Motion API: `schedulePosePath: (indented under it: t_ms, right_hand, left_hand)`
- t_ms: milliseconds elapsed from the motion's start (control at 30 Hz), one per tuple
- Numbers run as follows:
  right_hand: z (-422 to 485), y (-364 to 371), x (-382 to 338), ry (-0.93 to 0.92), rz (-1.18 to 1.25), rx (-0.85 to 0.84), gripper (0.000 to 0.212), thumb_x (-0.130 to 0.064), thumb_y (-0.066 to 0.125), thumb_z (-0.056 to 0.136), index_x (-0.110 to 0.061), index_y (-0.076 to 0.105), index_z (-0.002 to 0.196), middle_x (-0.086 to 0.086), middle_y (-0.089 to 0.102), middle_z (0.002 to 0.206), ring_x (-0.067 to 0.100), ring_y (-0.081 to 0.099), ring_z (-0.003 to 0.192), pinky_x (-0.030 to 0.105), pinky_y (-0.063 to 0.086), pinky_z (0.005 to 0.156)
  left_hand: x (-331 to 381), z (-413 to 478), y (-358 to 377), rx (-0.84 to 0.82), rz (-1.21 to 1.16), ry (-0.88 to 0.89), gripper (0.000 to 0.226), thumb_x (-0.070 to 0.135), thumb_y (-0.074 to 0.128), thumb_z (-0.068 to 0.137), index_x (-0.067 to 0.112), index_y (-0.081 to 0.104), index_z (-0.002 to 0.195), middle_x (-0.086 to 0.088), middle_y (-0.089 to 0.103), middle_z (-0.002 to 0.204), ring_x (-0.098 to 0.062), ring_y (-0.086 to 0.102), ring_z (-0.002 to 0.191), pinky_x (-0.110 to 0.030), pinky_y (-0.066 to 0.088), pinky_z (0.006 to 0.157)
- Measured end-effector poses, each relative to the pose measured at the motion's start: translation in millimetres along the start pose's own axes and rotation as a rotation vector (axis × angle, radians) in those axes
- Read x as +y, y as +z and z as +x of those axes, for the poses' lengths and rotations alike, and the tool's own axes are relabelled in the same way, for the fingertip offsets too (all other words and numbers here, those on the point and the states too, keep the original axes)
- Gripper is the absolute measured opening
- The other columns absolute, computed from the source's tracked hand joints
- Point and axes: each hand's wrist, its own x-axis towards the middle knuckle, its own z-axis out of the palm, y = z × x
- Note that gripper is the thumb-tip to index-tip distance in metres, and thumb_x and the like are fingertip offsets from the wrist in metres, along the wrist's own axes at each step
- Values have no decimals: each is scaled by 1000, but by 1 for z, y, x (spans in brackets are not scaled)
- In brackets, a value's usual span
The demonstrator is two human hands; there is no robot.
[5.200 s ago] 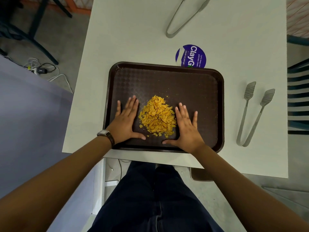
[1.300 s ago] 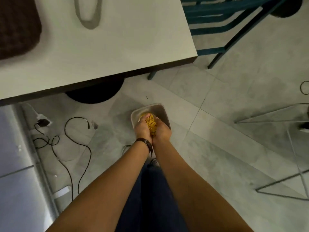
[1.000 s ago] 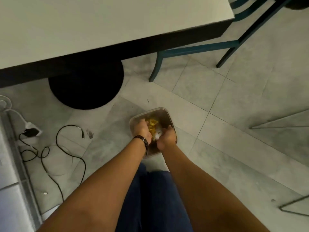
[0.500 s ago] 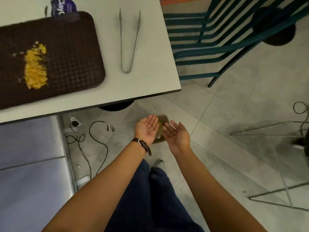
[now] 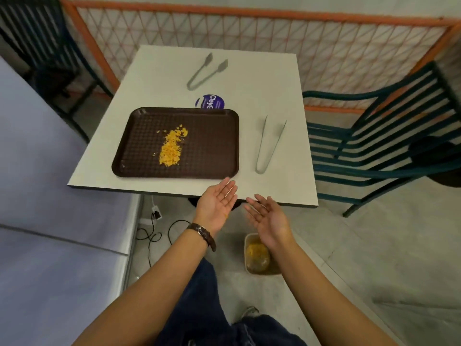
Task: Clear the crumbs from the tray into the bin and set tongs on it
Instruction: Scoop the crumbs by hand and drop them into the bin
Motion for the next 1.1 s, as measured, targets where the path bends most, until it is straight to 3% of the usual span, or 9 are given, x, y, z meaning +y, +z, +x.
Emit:
schedulePosePath:
  t_ms: [267,400,667,800,967,1100]
  right_hand:
    - [74,125,10,-18,-60,-54,37,-31,34,100,-7,57,117,13,65,109,28,60,108,41,41,102]
    - [106,188,20,-2,-33,-36,34,-31,33,100,-10,60,104,13,65,104,25,61,100,34,41,97]
    - [158,254,36,-30,-71,23,34,-31,33,101,-10,59,107,11,65,103,23,62,99,34,44,94]
    - [176,265,36,-67,-217,68,34,-28,33,101,-9,60,110,9,67,102,21,63,98,35,44,97]
    - [203,268,32,-161,-427,131,34,-26,35,100,-10,65,103,10,68,107,22,62,106,31,46,96]
    - [234,262,28,-331,-749,131,38,-30,39,100,-8,69,109,7,68,114,15,60,109,31,45,98]
  left_hand:
    - [120,45,-41,58,18,56,39,17,30,97,4,47,131,-7,62,106,-18,57,103,-33,37,99]
    - [181,70,-53,77,61,48,40,18,29,98,4,46,132,-5,61,104,-20,51,114,-32,36,100]
    - [252,122,-72,102,97,30,40,16,28,98,2,45,132,-10,60,112,-22,51,115,-34,36,104]
    - [264,143,-81,130,117,8,40,17,27,99,2,45,132,-14,55,125,-22,52,113,-33,37,102]
    - [272,163,-93,158,118,9,39,18,29,99,3,45,132,-8,61,109,-24,52,115,-33,38,99]
    - [277,172,-101,204,124,22,37,17,33,99,3,49,129,-6,63,105,-18,59,102,-32,40,97]
